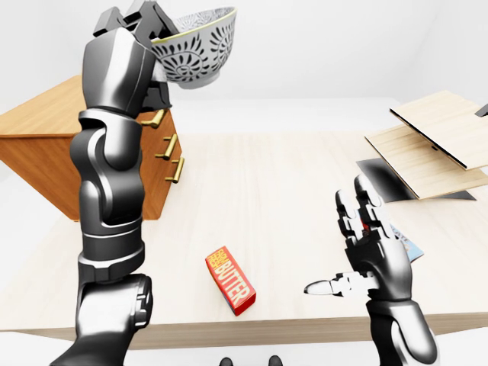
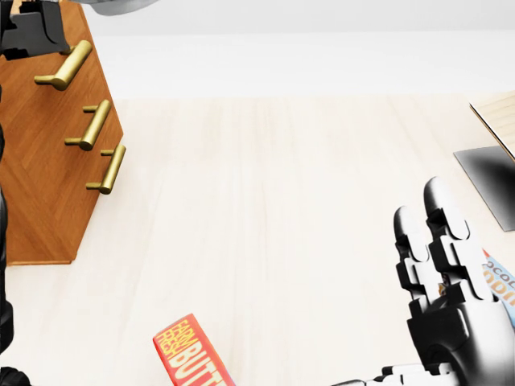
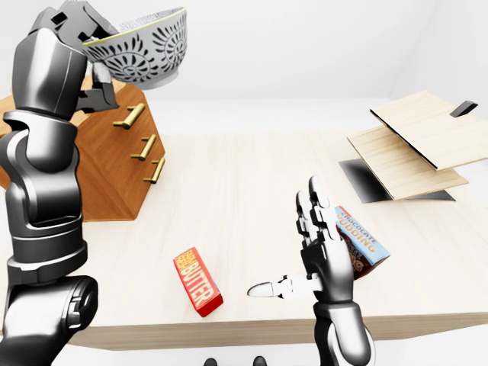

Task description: Close the top drawer of the cabinet and put the bowl on top of it.

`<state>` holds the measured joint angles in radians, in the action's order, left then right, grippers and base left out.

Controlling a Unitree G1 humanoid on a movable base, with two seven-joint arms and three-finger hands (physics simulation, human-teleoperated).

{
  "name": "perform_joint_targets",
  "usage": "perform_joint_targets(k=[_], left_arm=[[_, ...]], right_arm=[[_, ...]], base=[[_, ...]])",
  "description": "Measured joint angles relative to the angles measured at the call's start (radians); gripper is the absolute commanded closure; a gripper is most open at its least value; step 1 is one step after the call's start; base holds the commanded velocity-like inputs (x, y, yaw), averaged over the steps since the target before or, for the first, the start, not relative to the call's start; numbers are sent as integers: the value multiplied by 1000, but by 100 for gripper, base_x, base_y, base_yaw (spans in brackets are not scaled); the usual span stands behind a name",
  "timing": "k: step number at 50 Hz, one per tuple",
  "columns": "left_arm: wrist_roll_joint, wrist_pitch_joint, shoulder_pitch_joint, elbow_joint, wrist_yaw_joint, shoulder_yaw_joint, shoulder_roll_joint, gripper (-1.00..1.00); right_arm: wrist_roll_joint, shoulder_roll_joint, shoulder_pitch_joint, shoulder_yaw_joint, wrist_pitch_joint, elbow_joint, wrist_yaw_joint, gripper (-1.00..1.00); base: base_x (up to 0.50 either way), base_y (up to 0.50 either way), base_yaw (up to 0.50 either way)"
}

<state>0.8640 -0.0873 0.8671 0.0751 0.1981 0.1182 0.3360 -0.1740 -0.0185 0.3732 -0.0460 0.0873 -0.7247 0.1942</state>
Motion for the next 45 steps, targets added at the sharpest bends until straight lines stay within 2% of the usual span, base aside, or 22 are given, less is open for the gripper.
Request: perform_joint_targets(k=[11,27,45], left_arm=[[-44,0,26,-20,-8,40,87,100],[-119,0,11,-41,-32,79,168,100],[-113,0,-20,-190,-147,114,253,100]], right_arm=[[0,-2,3,-2,0,-6,1,-100],[0,-1,3,-1,0,-7,0,-100],[-1,-1,1,-2,0,-9,0,-100]], base=[[0,0,0],[0,0,0],[0,0,0]])
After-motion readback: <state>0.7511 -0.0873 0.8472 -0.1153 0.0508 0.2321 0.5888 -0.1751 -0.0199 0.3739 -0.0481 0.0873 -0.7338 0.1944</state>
